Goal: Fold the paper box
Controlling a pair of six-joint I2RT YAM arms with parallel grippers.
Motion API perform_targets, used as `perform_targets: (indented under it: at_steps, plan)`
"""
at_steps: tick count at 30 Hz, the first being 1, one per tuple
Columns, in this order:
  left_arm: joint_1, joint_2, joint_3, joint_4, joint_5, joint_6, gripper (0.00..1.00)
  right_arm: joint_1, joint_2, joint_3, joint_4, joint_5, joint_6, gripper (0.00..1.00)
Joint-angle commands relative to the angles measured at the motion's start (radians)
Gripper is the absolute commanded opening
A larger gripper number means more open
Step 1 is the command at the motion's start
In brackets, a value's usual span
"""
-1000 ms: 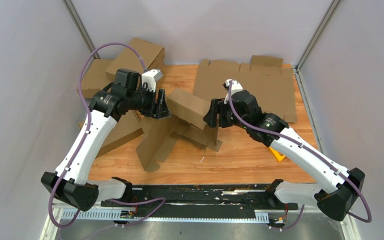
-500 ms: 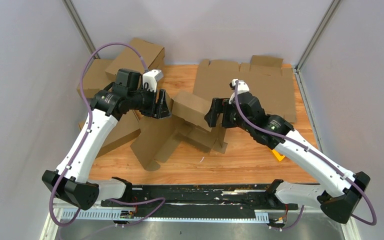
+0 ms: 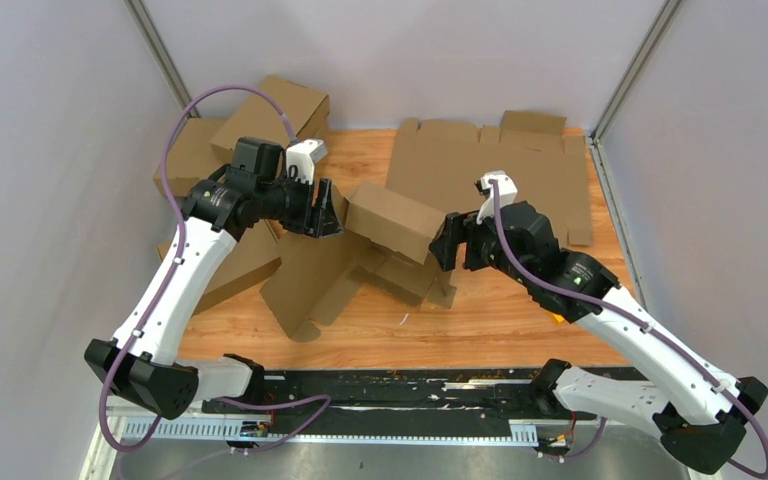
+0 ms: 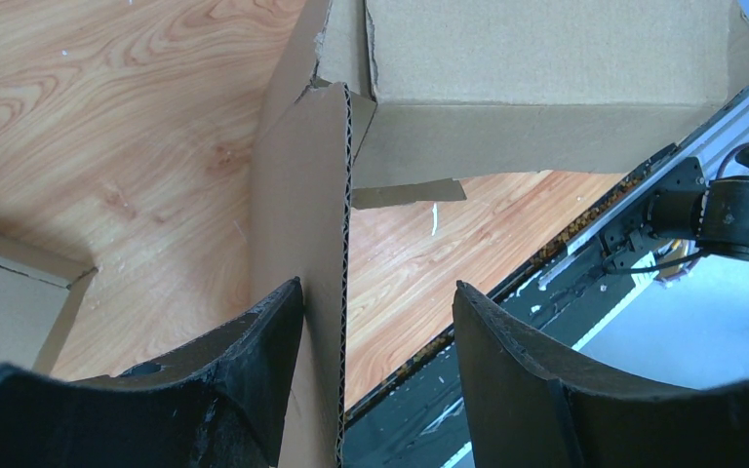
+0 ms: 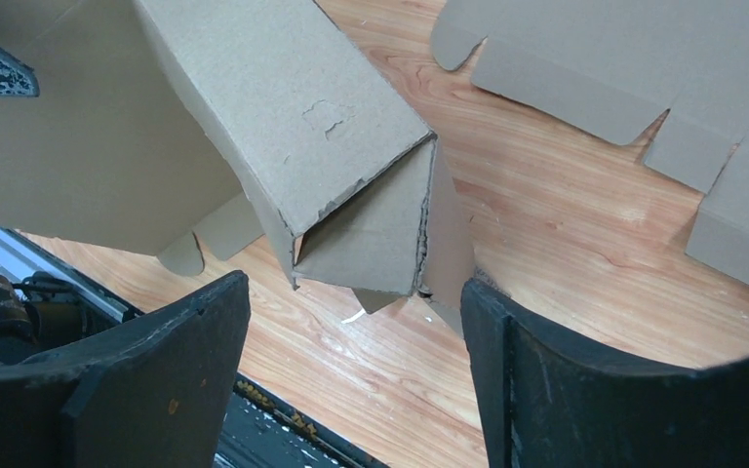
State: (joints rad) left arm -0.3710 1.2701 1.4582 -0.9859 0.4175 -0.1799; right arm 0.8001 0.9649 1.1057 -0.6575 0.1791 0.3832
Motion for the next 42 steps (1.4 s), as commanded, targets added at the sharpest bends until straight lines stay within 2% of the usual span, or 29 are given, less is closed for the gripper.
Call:
perform_targets:
  at_steps: [1,3,8,18,23,27,33,42]
  plan:
    - [0.0,0.002,0.021,-0.007,0.019,0.002,0.65,0.004,0.003,-0.01,0.022,-0.021,-0.042,0.75]
    - [-0.001,0.0,0.021,-0.008,0.019,0.002,0.65,0.004,-0.003,-0.02,0.018,-0.006,-0.057,0.72]
    - [0.0,-0.006,0.024,-0.016,0.02,0.006,0.65,0.004,-0.003,-0.036,0.025,0.057,-0.088,0.57]
    - [0.0,-0.012,0.021,-0.022,0.031,0.01,0.65,0.004,0.042,-0.038,0.117,0.054,-0.107,0.51]
    - [0.0,-0.009,0.012,-0.015,0.051,0.008,0.64,0.004,0.05,-0.043,0.155,-0.017,-0.089,0.39]
    - [0.0,-0.01,0.011,-0.012,0.056,0.008,0.64,0.004,0.021,-0.062,0.183,-0.078,-0.048,0.4]
    - [-0.001,-0.013,0.01,-0.013,0.053,0.007,0.64,0.004,-0.009,-0.077,0.169,-0.079,-0.011,0.49]
    - [0.0,-0.015,0.009,-0.013,0.053,0.001,0.64,0.004,-0.144,-0.168,0.248,-0.045,0.036,0.43]
